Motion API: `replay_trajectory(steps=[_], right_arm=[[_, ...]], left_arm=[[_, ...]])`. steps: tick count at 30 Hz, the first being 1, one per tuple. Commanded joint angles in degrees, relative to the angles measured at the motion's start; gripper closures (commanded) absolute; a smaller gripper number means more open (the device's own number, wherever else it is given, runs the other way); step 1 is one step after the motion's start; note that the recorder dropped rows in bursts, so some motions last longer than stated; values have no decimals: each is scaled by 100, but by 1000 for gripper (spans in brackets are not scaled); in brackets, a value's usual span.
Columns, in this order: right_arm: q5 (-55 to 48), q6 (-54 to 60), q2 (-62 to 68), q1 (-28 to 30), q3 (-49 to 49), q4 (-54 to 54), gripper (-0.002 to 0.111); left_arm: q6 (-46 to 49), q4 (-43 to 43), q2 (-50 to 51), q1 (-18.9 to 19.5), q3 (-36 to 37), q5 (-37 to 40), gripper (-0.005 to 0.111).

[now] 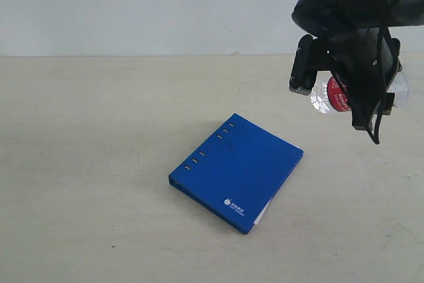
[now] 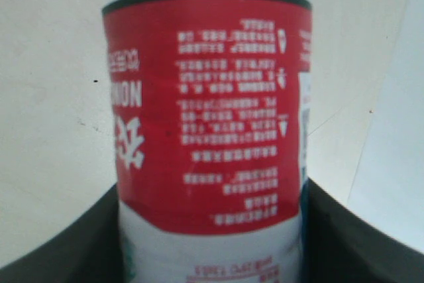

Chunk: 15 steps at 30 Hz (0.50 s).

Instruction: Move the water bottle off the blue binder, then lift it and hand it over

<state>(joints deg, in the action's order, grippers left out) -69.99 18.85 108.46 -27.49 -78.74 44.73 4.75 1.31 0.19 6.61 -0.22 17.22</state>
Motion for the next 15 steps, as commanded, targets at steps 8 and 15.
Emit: replay_trajectory(steps=[8,15], right_arm=[[3,131,-47,17,6,79,109],[3,241,-47,17,6,79,109]], left_arm=[[-1481,-1899,-19,-48,22,-3367,99],[-6424,1930,-19,-48,22,-3803,99]])
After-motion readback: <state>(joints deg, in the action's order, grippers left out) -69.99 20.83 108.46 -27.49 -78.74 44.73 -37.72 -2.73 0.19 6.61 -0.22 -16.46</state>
